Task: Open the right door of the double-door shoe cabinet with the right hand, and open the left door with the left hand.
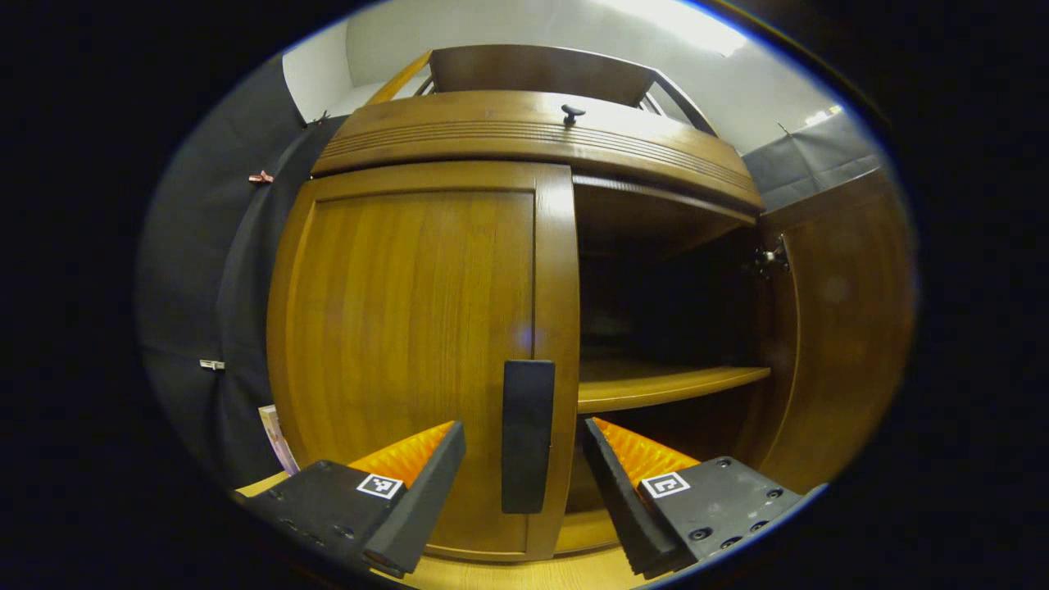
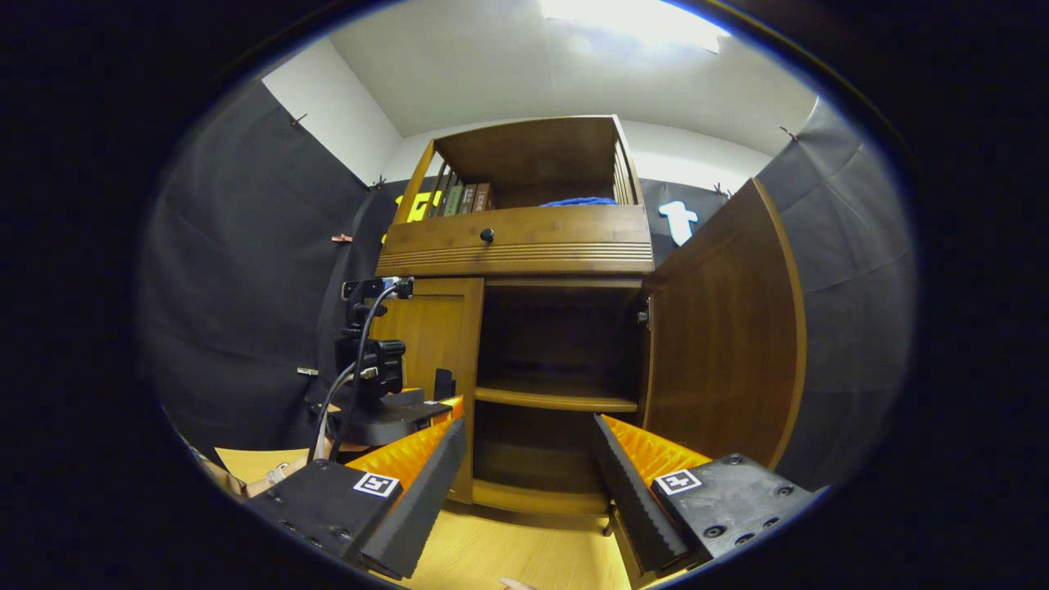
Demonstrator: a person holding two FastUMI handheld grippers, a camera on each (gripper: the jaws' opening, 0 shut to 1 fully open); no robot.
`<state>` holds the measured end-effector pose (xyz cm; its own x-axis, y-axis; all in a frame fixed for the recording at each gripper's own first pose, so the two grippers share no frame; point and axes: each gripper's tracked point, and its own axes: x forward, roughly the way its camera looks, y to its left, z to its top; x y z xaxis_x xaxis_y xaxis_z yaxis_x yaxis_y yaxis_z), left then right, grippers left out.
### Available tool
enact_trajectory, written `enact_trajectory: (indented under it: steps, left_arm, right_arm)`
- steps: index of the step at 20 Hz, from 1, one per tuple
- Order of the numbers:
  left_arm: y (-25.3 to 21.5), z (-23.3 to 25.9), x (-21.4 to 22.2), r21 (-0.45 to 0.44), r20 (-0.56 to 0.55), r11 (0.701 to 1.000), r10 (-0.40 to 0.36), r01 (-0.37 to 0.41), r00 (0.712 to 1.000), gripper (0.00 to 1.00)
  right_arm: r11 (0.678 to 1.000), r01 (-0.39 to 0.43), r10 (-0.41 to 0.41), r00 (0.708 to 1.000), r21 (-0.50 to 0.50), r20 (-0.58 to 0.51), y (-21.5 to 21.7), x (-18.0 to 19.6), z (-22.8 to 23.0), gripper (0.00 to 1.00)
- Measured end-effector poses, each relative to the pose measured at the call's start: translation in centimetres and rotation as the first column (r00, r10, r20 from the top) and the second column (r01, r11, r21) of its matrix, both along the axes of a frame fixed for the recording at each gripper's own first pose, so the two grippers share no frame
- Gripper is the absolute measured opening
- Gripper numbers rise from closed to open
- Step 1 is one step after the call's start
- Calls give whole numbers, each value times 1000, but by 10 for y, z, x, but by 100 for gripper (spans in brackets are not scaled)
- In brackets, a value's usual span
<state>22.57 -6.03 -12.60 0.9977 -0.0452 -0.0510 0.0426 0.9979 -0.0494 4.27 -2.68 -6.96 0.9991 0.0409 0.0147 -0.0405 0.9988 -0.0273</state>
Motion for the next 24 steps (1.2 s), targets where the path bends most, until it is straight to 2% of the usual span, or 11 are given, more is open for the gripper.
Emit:
enact_trajectory:
  steps: [4,7,9,13,18,24]
  left_arm:
    - [7,-4,13,-39,25,999,37,-36,999,82]
    - [-1,-8,18,-106,27,994,-3,5,1000,52]
    - [-1,-7,17,-106,24,994,-20,23,1000,41]
    - [-2,-10,17,-70,10,997,-30,30,1000,35]
    - [-2,-13,9,-86,-13,993,-86,85,996,36]
    - [1,-9,-22,-86,-24,985,-151,149,988,35]
  right_arm:
    - [1000,17,-17,1000,5,-18,-8,15,-12,97]
    - [999,33,-33,999,6,-31,-14,21,-19,97]
    - [999,42,-42,998,16,-41,-17,22,-23,97]
    - [998,58,-57,997,28,-58,-22,23,-26,98]
    - [996,91,-91,992,-6,-84,-30,8,-32,97]
    - [994,106,-107,988,-10,-115,-33,-4,-38,99]
